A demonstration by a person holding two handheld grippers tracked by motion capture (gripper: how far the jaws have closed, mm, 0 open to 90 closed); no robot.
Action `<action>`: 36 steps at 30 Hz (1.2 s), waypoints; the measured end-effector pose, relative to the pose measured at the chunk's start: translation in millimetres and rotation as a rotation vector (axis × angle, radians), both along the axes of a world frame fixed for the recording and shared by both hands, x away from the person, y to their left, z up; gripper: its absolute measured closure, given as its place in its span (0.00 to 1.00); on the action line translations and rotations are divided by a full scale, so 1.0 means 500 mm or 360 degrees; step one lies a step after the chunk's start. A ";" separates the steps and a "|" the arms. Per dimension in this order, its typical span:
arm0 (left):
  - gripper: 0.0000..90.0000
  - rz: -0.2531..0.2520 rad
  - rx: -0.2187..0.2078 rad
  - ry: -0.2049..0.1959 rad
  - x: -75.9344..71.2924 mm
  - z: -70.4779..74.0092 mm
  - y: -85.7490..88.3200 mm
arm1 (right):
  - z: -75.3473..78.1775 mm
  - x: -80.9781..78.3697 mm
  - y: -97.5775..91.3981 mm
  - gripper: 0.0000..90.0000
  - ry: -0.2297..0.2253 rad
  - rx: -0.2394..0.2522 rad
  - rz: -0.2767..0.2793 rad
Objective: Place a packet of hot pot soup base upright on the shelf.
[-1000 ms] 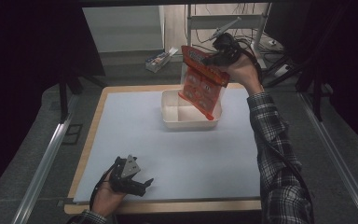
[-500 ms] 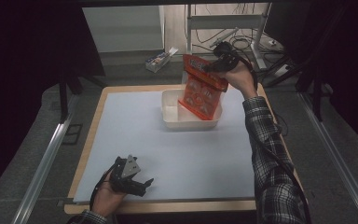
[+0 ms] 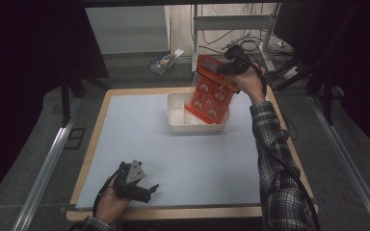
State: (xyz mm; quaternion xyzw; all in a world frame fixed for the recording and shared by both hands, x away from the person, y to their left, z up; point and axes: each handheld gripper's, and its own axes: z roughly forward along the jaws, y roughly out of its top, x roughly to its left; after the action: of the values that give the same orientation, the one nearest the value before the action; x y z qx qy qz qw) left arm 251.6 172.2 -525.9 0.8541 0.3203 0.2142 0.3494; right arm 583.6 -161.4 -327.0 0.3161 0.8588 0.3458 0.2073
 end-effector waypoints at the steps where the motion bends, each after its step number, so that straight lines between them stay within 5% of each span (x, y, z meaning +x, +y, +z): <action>1: 0.05 -0.0001 0.0001 0.0000 0.000 0.000 0.000 | -0.002 0.001 -0.001 0.69 -0.0013 0.0001 -0.0016; 13: 0.05 0.0002 -0.0003 0.0003 0.000 0.000 0.000 | -0.015 0.008 0.001 0.21 -0.0092 -0.0029 -0.0086; 36: 0.04 -0.0023 -0.0033 -0.0031 -0.004 0.007 -0.001 | 0.035 -0.029 -0.040 0.04 -0.0075 0.0156 -0.0047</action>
State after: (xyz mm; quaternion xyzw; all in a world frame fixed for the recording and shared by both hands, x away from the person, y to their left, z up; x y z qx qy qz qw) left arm 249.4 171.5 -522.4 0.8506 0.3131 0.2165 0.3629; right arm 568.8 -181.2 -309.6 0.3303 0.8310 0.3916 0.2168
